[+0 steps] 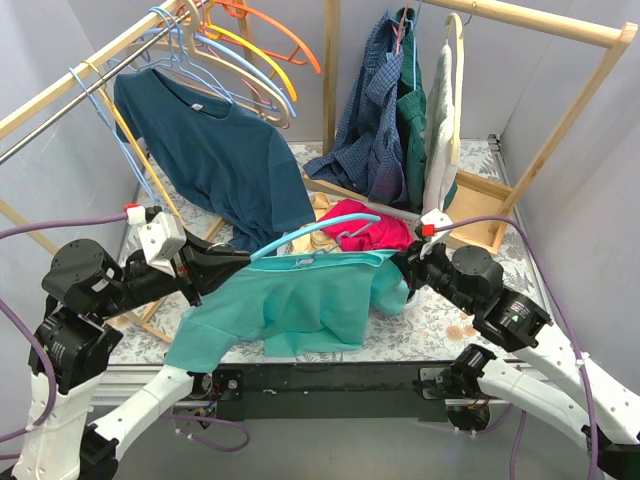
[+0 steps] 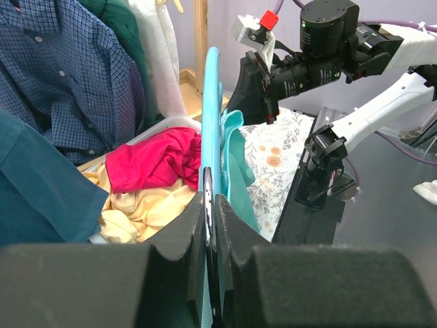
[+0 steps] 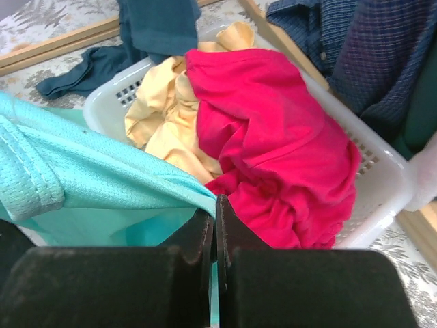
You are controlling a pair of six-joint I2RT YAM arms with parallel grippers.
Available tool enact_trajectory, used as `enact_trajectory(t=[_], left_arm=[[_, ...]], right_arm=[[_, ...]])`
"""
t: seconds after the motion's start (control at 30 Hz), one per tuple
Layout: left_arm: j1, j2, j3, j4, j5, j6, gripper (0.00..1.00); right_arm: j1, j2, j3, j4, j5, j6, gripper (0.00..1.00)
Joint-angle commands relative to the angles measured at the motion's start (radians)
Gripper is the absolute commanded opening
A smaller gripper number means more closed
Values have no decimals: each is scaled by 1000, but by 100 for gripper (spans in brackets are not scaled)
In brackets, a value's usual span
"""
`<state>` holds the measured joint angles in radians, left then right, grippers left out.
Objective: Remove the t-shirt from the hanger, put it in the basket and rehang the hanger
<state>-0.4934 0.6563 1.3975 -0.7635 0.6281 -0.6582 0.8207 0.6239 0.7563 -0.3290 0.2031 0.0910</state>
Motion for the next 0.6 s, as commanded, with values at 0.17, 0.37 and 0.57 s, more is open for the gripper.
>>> enact_trajectory(t=[0.17, 0.37, 0.57], left_arm=[[-4, 40, 24, 99, 4, 23, 0], [-2, 62, -14, 170, -57, 26, 0], [-4, 71, -81, 228, -116, 20, 0]], right_arm=[[4, 112, 29, 54, -381, 27, 1], [228, 181, 60, 172, -248, 38, 1], [422, 338, 37, 249, -113, 59, 1]])
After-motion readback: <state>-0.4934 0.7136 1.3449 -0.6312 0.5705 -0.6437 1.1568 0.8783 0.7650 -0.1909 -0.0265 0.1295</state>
